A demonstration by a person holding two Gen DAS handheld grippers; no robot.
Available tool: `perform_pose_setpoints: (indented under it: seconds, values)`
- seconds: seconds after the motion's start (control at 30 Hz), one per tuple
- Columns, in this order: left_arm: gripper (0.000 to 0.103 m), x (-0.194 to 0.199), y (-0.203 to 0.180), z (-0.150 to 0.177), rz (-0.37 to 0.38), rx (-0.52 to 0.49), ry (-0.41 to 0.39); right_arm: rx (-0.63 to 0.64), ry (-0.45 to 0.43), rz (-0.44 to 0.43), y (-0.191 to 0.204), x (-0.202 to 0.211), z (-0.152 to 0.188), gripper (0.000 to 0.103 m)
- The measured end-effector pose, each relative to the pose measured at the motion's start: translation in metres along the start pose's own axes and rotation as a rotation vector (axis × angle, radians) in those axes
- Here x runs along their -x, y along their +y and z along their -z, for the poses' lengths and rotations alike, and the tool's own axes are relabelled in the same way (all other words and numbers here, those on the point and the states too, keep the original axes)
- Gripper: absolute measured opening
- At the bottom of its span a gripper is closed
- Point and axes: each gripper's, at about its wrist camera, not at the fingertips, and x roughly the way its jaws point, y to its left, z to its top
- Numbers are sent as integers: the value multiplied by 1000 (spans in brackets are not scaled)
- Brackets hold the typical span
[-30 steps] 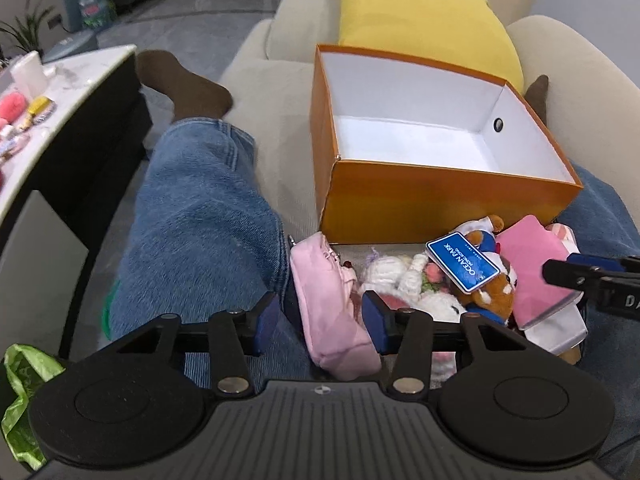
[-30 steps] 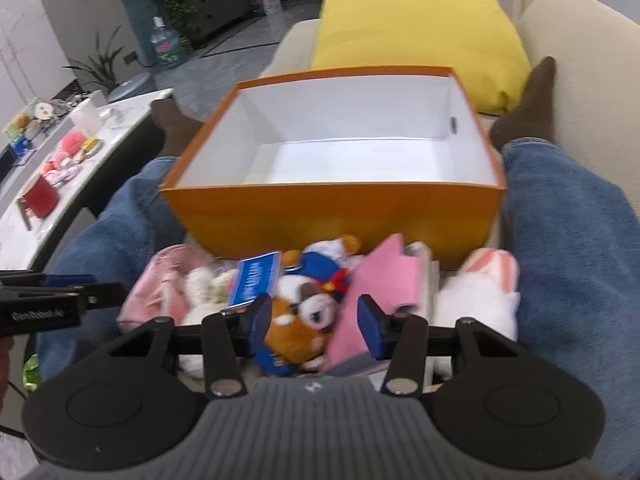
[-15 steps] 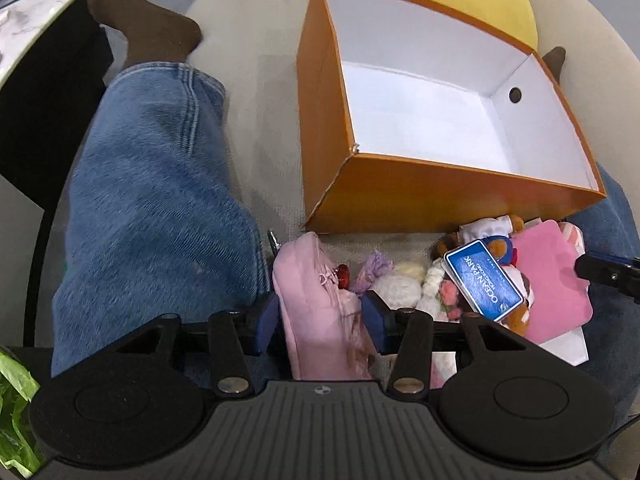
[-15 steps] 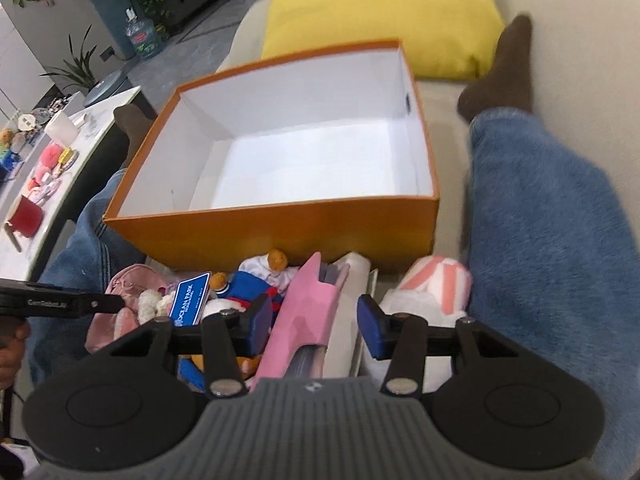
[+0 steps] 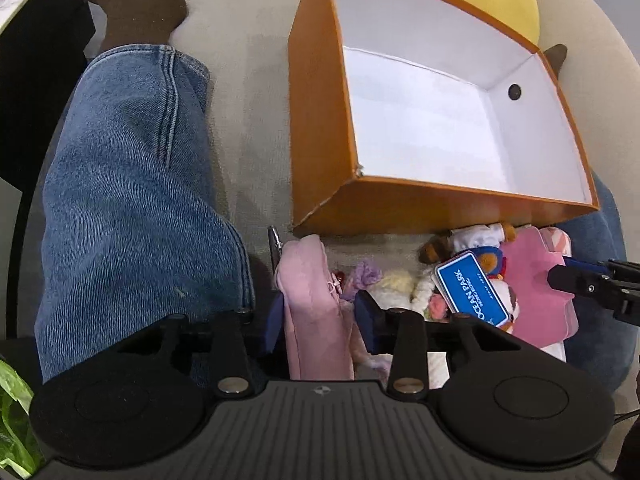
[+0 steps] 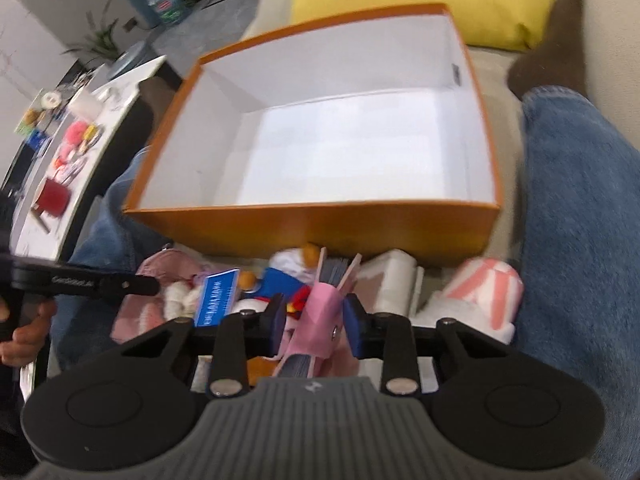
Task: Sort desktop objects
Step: 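Grasp the pink pouch with the left tool while the right tool grasps the pink wallet, then carry the pink pouch and pink wallet into the shoebox with both tools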
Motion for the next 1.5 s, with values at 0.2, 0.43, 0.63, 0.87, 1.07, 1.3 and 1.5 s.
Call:
perform_pose_setpoints:
  seconds: [0.2,0.43,0.63,0.87,1.07,1.3,1.5]
  values:
    - [50,-11,3,-17,-10,8,37,8,62,15,-2,-24,-15,35]
    - [50,-28,-5,-29,-49,-42,94,5,106,8,-8,-39,-21,35]
    - [40,-35,-4,-32,-86,-53,117,13,144,18,-12,-48,-25,34]
    - [36,7,-5,-10,-77,-61,28,39,115,16,-11,-26,-21,27]
    - [36,52,-19,13,-96,-101,-51,67,77,14,-4,0,-9,25]
    - [32,93,-41,38,-136,-165,-187,89,46,-9,4,24,8,22]
    - [29,144,-70,40,-121,-219,-368,138,-45,2,21,54,5,18]
